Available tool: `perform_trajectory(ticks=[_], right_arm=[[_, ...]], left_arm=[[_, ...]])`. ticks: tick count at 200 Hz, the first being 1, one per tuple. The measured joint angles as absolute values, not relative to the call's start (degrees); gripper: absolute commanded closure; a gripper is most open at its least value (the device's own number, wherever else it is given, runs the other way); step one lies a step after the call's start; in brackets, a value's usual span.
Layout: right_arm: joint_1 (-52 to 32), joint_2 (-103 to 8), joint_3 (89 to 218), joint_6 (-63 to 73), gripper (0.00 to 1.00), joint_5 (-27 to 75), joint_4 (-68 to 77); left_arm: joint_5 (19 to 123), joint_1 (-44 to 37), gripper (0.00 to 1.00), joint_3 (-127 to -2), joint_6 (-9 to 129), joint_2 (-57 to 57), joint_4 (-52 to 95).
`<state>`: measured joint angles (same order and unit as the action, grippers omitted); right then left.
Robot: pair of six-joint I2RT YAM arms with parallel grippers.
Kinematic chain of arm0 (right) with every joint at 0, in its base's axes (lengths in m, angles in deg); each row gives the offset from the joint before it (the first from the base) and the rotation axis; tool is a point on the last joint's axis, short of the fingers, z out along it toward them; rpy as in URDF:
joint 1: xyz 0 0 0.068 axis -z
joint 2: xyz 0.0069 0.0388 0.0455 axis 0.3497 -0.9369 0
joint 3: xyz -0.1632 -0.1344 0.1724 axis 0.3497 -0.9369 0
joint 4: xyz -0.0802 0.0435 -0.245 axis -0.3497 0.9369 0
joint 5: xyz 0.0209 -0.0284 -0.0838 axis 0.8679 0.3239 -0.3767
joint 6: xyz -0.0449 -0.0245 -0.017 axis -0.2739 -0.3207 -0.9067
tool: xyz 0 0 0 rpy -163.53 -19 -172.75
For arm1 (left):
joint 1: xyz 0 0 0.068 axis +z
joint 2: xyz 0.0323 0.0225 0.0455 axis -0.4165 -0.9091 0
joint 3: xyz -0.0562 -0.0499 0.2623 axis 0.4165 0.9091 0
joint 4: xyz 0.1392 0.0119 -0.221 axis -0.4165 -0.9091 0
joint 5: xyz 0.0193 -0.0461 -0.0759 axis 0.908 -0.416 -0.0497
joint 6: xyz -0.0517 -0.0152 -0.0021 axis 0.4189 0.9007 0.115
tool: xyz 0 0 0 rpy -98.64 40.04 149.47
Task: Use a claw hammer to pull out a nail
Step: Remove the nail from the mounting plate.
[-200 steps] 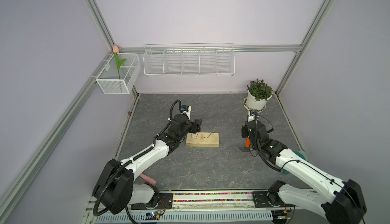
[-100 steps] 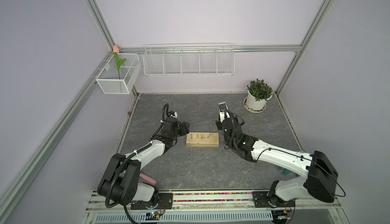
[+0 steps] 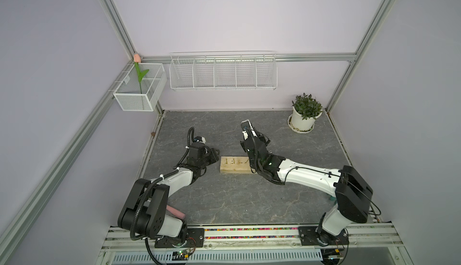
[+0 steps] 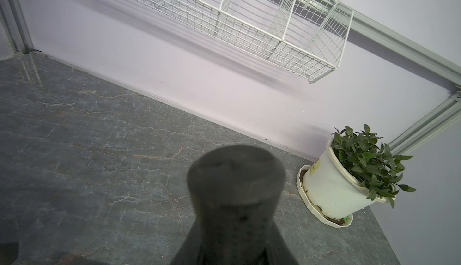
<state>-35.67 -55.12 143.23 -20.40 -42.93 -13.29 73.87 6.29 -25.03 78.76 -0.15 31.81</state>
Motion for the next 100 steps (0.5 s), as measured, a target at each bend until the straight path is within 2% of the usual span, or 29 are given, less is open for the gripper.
perform_trajectory(ticks=[100], right_arm=[[-36.2, -58.3, 144.7, -18.9, 0.93, -42.9, -11.5]], left_arm=[[68.5, 7.0, 0.59, -24.4, 80.4, -5.5, 36.3]])
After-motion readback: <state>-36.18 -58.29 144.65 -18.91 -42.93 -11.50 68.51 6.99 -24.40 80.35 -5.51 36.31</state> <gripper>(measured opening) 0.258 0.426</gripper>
